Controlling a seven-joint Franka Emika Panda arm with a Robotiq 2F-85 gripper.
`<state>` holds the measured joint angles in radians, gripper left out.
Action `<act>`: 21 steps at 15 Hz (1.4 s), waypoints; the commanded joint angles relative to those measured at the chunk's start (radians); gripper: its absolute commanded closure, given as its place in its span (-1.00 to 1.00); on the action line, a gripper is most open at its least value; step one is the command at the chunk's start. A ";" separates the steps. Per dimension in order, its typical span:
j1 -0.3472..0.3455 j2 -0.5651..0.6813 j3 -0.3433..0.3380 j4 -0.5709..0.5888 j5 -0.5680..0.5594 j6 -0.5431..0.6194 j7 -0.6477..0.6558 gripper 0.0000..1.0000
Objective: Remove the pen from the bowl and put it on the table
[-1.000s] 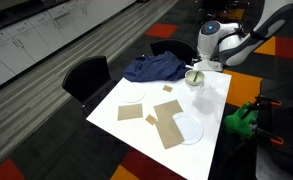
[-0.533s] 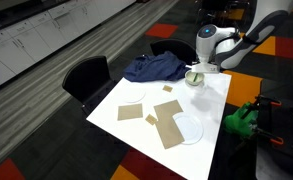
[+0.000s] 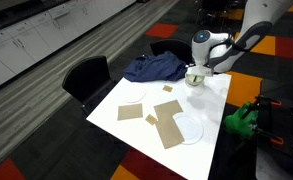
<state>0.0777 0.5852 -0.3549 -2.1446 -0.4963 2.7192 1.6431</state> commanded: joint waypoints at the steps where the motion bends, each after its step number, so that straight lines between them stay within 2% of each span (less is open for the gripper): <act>1: 0.051 0.062 -0.041 0.044 0.043 0.043 0.031 -0.07; 8: 0.093 0.142 -0.066 0.108 0.131 0.052 0.024 -0.02; 14: 0.110 0.173 -0.090 0.118 0.181 0.055 0.023 0.02; 19: 0.109 0.185 -0.101 0.116 0.209 0.060 0.020 -0.02; 21: 0.103 0.191 -0.100 0.119 0.219 0.060 0.015 0.04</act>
<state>0.1674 0.7594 -0.4368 -2.0325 -0.3080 2.7549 1.6553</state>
